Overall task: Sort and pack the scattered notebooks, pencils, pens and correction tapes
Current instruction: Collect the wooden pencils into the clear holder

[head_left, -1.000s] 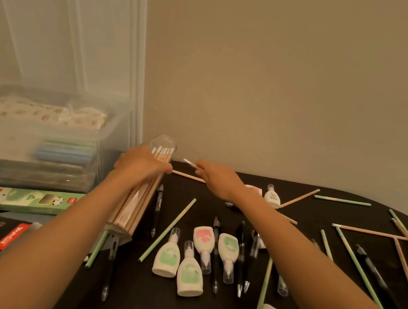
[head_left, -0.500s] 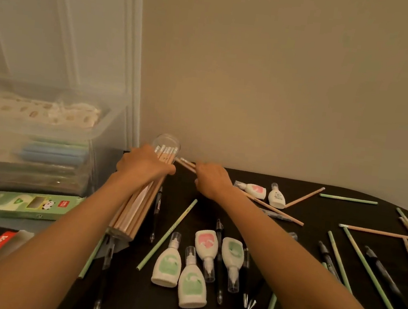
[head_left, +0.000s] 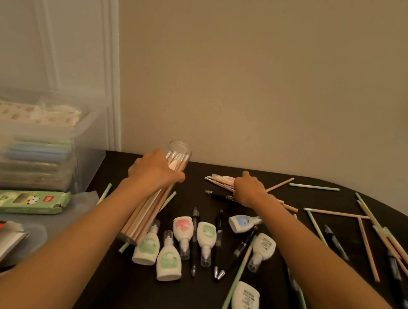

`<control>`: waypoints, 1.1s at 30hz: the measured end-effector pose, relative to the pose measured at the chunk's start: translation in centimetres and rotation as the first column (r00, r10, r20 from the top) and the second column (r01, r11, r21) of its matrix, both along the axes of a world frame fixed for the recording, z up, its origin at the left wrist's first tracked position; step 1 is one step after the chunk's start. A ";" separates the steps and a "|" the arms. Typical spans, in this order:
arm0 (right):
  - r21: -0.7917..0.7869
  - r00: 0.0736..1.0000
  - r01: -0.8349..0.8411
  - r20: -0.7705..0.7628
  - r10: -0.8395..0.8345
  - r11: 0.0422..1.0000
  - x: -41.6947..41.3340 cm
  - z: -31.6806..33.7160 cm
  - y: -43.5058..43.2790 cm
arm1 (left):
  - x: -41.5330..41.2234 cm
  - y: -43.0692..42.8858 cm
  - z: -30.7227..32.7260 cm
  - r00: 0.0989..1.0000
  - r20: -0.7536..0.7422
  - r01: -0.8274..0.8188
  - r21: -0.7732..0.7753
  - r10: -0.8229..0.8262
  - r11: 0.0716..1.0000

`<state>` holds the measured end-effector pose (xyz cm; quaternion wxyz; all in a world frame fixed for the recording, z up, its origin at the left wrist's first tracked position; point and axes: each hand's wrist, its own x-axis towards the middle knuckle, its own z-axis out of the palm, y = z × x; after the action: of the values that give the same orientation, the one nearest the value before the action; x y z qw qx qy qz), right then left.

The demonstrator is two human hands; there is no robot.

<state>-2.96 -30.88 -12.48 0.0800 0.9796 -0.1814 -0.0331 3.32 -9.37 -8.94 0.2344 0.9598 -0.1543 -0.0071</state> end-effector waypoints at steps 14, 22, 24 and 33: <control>0.099 0.997 0.017 0.077 -0.024 0.995 -0.7 -0.7 -1.0 | -1.9 -0.1 -0.2 1.000 -0.004 0.023 0.082 -0.023 0.996; 0.367 0.975 0.041 0.190 -0.118 0.929 -2.6 4.3 1.8 | -3.5 0.3 0.7 0.998 0.002 0.065 0.063 -0.065 0.996; 0.800 0.946 -0.003 0.197 -0.257 0.600 -3.6 5.4 2.8 | -4.3 0.7 1.0 0.997 0.009 0.072 0.040 -0.073 0.997; 0.842 0.747 -0.539 0.494 -0.445 0.031 -8.5 5.0 7.9 | -8.3 3.8 1.3 0.996 0.068 0.054 0.021 -0.055 0.998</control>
<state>-11.47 -22.96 -7.50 -0.6937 0.6862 -0.0819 0.2030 -4.94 -5.58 -7.66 0.2194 0.9571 -0.1885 0.0181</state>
